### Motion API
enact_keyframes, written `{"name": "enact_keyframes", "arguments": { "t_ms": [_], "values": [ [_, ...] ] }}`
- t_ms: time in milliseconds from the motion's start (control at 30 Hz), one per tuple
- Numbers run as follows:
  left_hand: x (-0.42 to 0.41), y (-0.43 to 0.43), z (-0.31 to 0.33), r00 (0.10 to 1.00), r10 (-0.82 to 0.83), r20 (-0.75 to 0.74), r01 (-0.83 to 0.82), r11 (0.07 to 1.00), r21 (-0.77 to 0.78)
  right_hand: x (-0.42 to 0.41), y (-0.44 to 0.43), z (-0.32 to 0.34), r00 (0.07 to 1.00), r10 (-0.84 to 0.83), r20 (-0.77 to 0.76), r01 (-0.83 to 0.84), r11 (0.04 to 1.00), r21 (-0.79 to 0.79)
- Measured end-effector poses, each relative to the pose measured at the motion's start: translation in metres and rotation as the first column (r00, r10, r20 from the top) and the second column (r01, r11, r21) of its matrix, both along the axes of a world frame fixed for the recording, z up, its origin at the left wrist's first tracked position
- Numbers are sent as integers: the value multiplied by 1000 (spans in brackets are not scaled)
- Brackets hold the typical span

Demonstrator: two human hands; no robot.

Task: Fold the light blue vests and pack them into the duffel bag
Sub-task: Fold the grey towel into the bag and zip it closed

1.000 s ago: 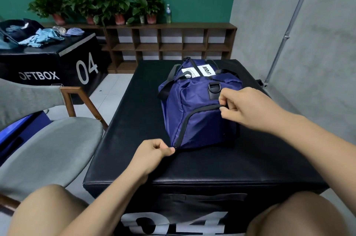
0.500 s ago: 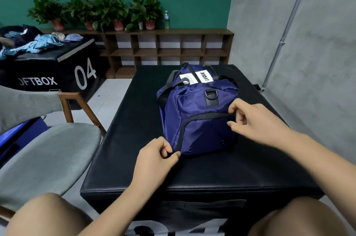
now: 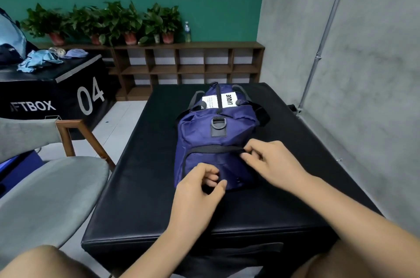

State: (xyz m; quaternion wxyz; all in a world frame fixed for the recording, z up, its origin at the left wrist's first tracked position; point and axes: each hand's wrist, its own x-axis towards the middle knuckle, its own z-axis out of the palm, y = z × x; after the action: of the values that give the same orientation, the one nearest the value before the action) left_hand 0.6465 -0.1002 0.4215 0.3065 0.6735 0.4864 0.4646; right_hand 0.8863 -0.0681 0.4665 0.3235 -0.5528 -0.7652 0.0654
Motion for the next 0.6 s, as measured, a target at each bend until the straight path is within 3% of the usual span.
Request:
{"name": "enact_keyframes", "arguments": {
  "t_ms": [200, 333, 433, 533, 600],
  "values": [
    [-36, -10, 18, 976, 182, 120, -193, 977, 91, -84, -4, -24, 996, 78, -41, -72, 988, 134],
    [-70, -4, 25, 962, 266, 64, -273, 944, 186, -143, -3, -41, 994, 86, -60, -76, 985, 152],
    [-95, 9, 25, 954, 300, -25, -287, 931, 225, -176, 2, -50, 997, 60, -50, -55, 994, 92],
    [-116, 26, 26, 937, 331, -111, -302, 928, 217, -190, 3, -59, 990, 142, 18, -141, 988, -62],
    [-123, 34, 31, 925, 358, -126, -323, 917, 235, -183, -1, -62, 987, 157, -29, -159, 977, -144]
  ]
}}
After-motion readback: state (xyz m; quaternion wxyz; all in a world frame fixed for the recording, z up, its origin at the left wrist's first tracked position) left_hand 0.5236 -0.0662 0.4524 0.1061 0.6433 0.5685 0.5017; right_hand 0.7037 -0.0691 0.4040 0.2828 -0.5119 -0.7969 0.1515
